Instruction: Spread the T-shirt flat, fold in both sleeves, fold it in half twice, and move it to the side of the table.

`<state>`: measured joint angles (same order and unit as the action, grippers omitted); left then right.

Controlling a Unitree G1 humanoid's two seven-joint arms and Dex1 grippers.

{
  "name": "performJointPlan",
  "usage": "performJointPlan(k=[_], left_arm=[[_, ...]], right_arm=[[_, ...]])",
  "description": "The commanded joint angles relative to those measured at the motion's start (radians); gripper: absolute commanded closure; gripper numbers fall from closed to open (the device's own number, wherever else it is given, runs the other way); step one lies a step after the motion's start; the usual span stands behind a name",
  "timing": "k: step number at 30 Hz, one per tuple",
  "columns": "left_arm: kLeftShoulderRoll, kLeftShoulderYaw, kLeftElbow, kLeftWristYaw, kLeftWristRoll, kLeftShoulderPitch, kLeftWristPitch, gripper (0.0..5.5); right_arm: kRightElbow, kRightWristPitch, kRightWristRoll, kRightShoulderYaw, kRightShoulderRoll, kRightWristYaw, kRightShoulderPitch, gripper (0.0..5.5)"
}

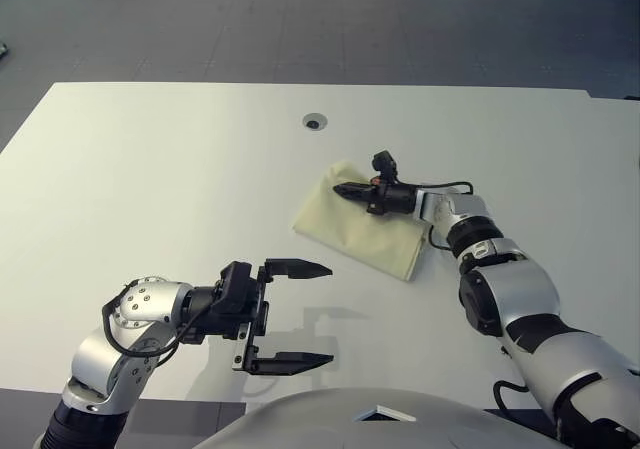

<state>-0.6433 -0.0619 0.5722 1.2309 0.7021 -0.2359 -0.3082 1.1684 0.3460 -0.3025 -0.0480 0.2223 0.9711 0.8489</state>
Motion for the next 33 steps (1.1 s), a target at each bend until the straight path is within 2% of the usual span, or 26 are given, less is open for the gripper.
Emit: performJointPlan(k=[1, 5, 16, 28, 33], left_arm=[[-0.004, -0.006, -0.02, -0.014, -0.034, 0.019, 0.025, 0.1], [-0.001, -0.015, -0.027, -0.02, -0.045, 0.017, 0.042, 0.1], [0.001, -0.023, -0.027, -0.047, -0.057, 0.003, 0.071, 0.1], [-0.002, -0.014, -0.019, -0.075, -0.059, -0.029, 0.096, 0.1], [0.019, -0.018, -0.02, -0.116, -0.094, -0.039, 0.132, 0.1]], right_arm=[[0.123, 0.022, 0.076, 0.039, 0.086, -0.253, -0.094, 5.5], [0.151, 0.014, 0.054, 0.135, 0.167, -0.426, -0.11, 5.5], [0.166, -0.038, -0.019, 0.368, 0.293, -0.681, -0.151, 5.5], [0.142, -0.052, -0.014, 0.412, 0.293, -0.652, -0.117, 5.5], [0.033, -0.073, -0.039, 0.424, 0.339, -0.558, -0.051, 5.5]])
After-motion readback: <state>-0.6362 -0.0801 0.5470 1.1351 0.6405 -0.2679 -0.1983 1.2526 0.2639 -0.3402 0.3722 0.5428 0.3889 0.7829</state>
